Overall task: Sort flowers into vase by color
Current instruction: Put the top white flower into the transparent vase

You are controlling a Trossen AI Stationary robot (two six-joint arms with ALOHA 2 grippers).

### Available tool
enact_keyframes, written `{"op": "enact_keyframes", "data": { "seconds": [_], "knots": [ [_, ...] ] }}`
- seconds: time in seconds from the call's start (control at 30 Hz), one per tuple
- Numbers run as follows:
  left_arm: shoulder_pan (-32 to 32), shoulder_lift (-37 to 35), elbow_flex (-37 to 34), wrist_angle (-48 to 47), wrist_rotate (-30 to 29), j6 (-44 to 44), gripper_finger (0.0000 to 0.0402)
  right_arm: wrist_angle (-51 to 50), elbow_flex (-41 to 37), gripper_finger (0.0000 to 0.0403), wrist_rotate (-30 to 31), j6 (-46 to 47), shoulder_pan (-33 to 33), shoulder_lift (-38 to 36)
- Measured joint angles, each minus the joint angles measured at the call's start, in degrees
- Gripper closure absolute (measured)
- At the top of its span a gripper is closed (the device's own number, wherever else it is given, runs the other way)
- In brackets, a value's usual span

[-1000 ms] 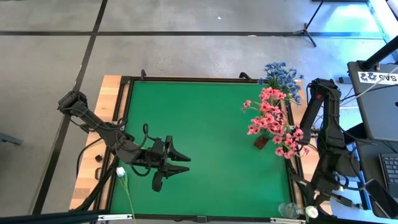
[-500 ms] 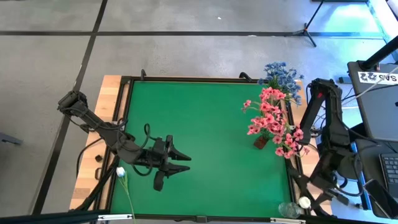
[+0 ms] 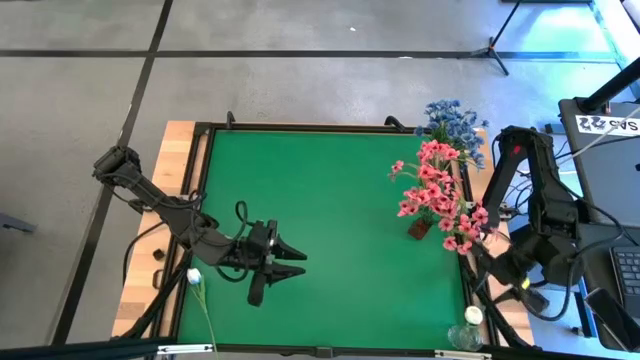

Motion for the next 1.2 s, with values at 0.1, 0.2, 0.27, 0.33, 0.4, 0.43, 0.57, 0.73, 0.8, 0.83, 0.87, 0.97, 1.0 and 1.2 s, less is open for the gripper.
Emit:
{"op": "enact_keyframes", "data": {
  "seconds": [0.1, 0.2, 0.27, 0.33, 0.4, 0.43, 0.57, 0.73, 0.8, 0.83, 0.87, 0.97, 1.0, 1.2],
  "knots": [
    [0.0, 0.0, 0.0, 0.1, 0.0, -3.4, 0.0247, -5.5, 1.6, 0.0207, 0.0, 5.7, 0.0, 0.0],
    [0.0, 0.0, 0.0, 0.2, 0.0, -8.0, 0.0247, -9.1, 2.9, 0.0207, -0.9, 11.6, 0.0, 0.0],
    [0.0, 0.0, 0.0, 0.4, 0.0, -8.7, 0.0247, -11.7, 3.5, 0.0207, -1.9, 15.7, 0.0, 0.0],
    [0.0, 0.0, 0.0, 0.6, 0.0, -8.3, 0.0247, -14.3, 4.0, 0.0207, -3.6, 20.1, 0.0, 0.0],
    [0.0, 0.0, 0.0, 0.7, 0.0, -7.7, 0.0247, -16.2, 4.4, 0.0207, -5.1, 24.6, 0.0, 0.0],
    [0.0, 0.0, 0.0, 0.7, 0.0, -8.1, 0.0247, -16.7, 4.6, 0.0207, -5.5, 26.8, 0.0, 0.0],
    [0.6, 1.5, 0.0, -0.1, -4.8, -12.5, 0.0247, -18.9, 5.3, 0.0207, -6.1, 33.9, 0.0, 0.0],
    [5.3, 3.5, 0.0, -16.8, -14.0, -32.0, 0.0247, -22.6, 5.5, 0.0207, -2.5, 40.0, 0.0, 0.0],
    [6.9, 4.5, 0.0, -26.3, -13.8, -41.5, 0.0247, -23.1, 5.5, 0.0207, 0.0, 41.3, 0.0, 0.0],
    [7.7, 5.2, 0.0, -31.0, -13.7, -45.5, 0.0247, -23.5, 5.5, 0.0207, 0.6, 42.0, 0.0, 0.0],
    [8.4, 5.9, 0.0, -35.1, -13.4, -49.2, 0.0247, -23.7, 5.5, 0.0207, 1.0, 43.1, 0.0, 0.0],
    [9.9, 7.3, 0.0, -46.2, -12.7, -60.3, 0.0249, -23.8, 5.5, 0.0207, 1.0, 46.6, 0.0, 0.2],
    [10.1, 7.9, 0.0, -49.7, -11.8, -64.7, 0.0251, -23.8, 5.5, 0.0207, 1.0, 47.2, 0.0, 0.3],
    [7.5, 12.8, 0.0, -67.5, -1.3, -95.4, 0.0281, -22.9, 5.5, 0.0207, -3.4, 49.5, 0.1, 1.8]
  ]
}}
